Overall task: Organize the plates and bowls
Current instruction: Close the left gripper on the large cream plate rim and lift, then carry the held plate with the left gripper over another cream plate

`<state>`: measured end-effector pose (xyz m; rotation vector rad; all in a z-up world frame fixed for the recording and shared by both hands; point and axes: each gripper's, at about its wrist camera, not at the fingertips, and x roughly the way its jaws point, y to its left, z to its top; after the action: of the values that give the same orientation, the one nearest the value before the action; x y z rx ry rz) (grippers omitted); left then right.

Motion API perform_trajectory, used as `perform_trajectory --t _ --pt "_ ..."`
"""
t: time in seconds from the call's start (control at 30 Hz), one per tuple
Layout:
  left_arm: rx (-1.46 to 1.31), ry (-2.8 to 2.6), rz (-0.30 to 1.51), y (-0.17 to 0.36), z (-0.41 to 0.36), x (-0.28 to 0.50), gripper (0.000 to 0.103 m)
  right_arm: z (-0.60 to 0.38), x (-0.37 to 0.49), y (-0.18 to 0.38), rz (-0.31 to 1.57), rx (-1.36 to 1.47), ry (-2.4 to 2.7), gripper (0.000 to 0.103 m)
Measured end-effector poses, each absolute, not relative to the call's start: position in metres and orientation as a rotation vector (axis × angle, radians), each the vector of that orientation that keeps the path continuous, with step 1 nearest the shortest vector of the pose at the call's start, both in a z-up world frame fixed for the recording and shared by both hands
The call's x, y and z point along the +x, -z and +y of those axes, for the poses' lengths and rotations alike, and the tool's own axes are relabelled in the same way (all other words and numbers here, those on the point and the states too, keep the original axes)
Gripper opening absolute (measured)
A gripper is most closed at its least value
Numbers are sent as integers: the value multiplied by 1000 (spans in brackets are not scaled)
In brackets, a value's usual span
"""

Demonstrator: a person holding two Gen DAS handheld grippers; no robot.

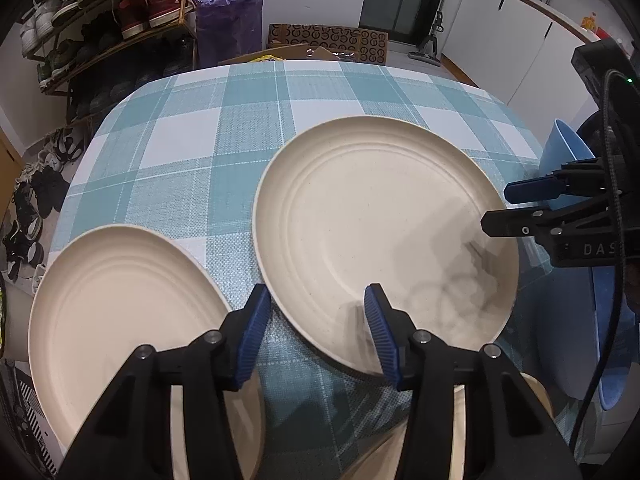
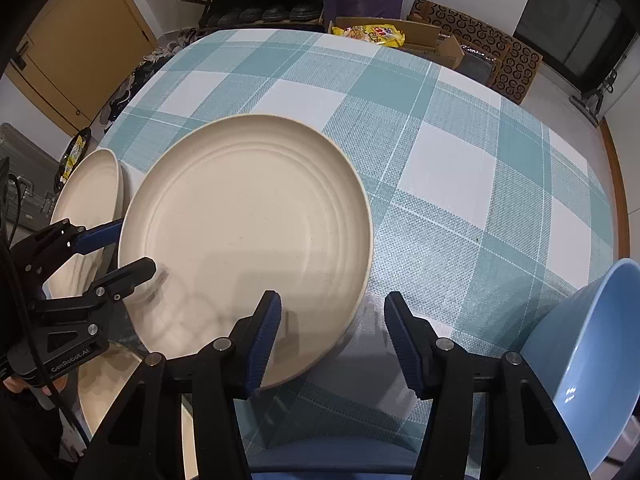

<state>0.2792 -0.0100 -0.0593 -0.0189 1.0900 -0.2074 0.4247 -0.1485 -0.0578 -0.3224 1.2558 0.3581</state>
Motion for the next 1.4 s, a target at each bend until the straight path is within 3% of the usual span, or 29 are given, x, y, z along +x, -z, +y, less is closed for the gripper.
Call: perform_trajectory --t 0.1,0.5,1.4 --pt "-12 206 1089 59 -10 279 48 -148 427 63 1266 -325 -357 51" --pt "-10 189 1081 61 -6 279 28 -148 427 67 1253 -354 -325 26" --pt "14 154 956 25 -6 259 25 -145 402 39 1090 -424 -297 20"
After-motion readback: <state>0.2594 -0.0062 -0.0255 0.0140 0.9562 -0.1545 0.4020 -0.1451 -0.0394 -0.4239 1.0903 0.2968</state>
